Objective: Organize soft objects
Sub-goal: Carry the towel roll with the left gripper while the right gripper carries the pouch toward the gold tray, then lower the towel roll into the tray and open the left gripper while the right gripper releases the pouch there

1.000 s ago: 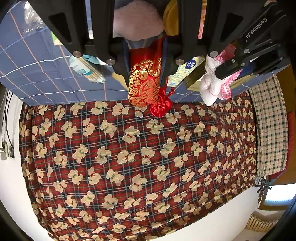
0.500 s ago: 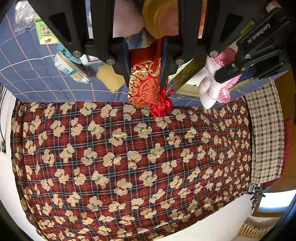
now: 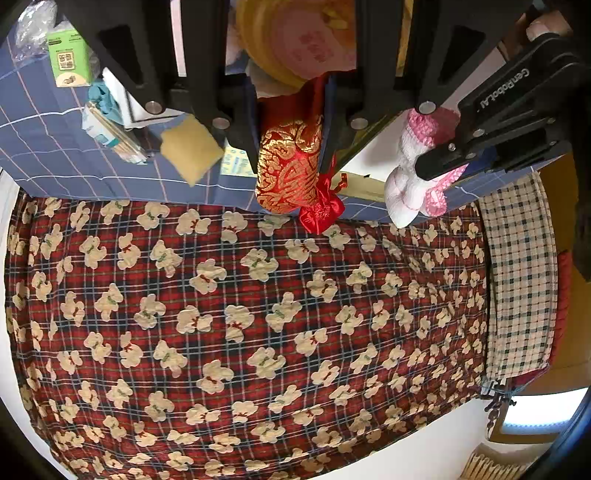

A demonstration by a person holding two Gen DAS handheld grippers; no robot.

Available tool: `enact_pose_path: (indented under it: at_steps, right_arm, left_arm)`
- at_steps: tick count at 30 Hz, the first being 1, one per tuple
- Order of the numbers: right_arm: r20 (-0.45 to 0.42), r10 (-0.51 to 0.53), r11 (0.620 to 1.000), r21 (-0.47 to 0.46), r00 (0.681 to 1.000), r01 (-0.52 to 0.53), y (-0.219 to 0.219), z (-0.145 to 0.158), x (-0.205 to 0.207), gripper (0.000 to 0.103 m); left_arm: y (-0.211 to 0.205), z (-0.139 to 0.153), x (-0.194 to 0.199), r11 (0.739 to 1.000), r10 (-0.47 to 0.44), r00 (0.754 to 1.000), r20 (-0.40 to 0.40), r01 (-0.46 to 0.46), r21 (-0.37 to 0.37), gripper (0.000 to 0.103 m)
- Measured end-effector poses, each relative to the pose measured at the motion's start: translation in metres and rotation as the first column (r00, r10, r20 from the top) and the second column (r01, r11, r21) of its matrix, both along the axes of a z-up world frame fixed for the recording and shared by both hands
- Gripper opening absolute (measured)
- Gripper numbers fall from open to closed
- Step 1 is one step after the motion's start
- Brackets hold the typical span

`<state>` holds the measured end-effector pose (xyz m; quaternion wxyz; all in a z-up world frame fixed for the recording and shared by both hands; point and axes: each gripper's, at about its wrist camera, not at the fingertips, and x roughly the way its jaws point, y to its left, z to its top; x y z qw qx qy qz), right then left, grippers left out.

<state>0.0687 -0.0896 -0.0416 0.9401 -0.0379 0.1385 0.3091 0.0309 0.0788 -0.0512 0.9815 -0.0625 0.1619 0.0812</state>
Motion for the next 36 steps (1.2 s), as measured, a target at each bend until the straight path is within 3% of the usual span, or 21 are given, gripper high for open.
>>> enact_pose_path:
  at_steps: [19, 27, 36]
  right_arm:
    - [-0.081, 0.091, 0.994, -0.058, 0.993, -0.096, 0.069, 0.018, 0.004, 0.030]
    - [-0.126, 0.111, 0.988, -0.090, 0.986, -0.122, 0.102, 0.023, 0.015, 0.030]
    - [-0.188, 0.093, 0.977, -0.169, 0.978, -0.126, 0.139, 0.018, 0.022, 0.030]
  left_arm:
    - [0.057, -0.004, -0.002, 0.995, 0.073, 0.989, -0.130, -0.080, -0.051, 0.019]
    - [0.083, 0.002, 0.003, 0.993, 0.058, 0.979, -0.196, -0.077, -0.090, 0.019]
    - [0.099, 0.013, 0.012, 0.996, 0.082, 0.968, -0.238, -0.091, -0.027, 0.020]
